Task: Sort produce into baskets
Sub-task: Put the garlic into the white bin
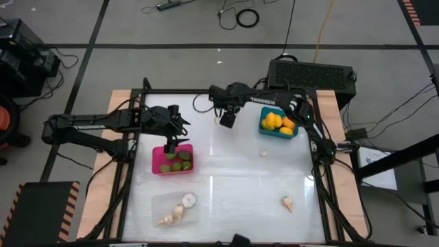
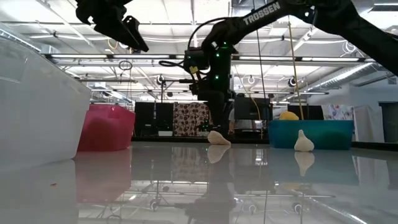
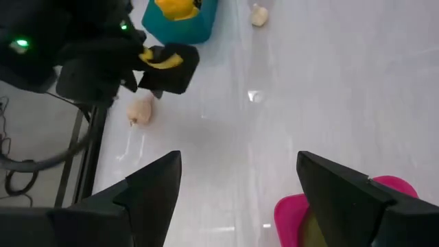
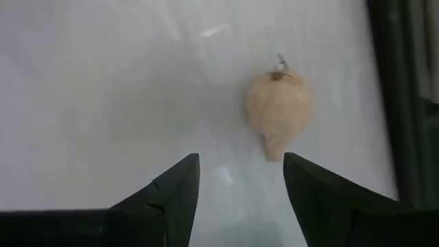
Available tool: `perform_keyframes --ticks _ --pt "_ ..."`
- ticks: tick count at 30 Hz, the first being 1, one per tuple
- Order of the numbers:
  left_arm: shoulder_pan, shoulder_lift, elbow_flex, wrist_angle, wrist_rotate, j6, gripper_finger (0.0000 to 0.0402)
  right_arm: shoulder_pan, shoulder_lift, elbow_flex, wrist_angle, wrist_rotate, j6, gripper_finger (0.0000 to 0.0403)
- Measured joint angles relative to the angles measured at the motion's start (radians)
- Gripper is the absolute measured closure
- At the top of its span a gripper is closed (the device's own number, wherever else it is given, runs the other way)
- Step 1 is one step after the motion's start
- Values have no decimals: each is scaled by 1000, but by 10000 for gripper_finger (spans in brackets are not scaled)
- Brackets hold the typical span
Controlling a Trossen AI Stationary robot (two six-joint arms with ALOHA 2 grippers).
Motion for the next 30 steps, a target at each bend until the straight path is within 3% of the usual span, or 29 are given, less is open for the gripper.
perform_keyframes --ticks 5,15,25,30 --pt "0 0 0 0 24 -1 105 -38 0 0 58 -72 -44 200" --pt "0 0 0 0 54 -6 105 -81 23 -11 132 -81 -43 199" --pt "0 0 0 0 54 -6 105 -104 24 -114 252 -82 -28 200" --pt "0 0 0 0 54 -6 105 -105 24 -127 248 -81 -20 221"
